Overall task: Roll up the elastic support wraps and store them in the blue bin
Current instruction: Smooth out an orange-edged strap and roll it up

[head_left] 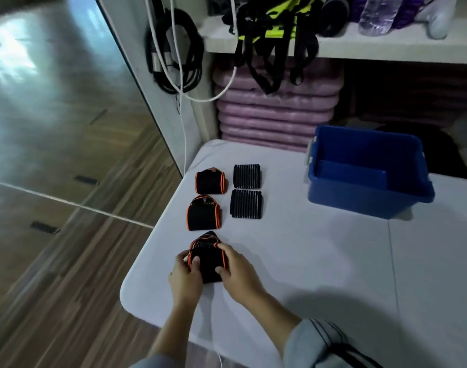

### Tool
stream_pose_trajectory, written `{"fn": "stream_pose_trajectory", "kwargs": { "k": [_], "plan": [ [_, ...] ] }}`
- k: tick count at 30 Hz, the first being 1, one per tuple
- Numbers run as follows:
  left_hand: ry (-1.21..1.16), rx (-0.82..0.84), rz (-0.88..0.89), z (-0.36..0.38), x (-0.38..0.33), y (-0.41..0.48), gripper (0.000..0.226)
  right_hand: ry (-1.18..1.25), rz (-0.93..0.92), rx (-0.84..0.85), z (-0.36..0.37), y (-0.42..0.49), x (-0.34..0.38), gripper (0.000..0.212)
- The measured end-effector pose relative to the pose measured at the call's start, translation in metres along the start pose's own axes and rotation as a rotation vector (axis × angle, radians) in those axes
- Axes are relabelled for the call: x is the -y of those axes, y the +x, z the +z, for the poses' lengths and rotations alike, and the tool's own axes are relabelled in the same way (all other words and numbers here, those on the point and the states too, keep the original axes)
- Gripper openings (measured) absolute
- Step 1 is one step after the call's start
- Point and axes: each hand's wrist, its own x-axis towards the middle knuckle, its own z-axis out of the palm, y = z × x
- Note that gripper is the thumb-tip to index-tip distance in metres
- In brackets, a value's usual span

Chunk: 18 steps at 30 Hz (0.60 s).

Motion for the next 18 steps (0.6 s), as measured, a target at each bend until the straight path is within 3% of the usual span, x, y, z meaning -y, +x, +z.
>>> {"fn": "stream_pose_trajectory", "kwargs": {
  "k": [6, 10, 18],
  "plan": [
    [0.022, -0.042, 0.049, -0.010, -0.006, 0.004, 0.030, 0.042, -0.029, -0.066, 0.010, 0.013, 0.007, 0.047],
    [0.115, 0.022, 0.182, -0.013, 0.002, 0.004, 0.039, 0.040, -0.027, -0.078, 0.012, 0.017, 0.004, 0.049],
    [0.243, 0.130, 0.211, -0.017, -0.001, 0.006, 0.045, 0.087, -0.007, -0.066, 0.016, 0.013, 0.005, 0.054]
  ]
}}
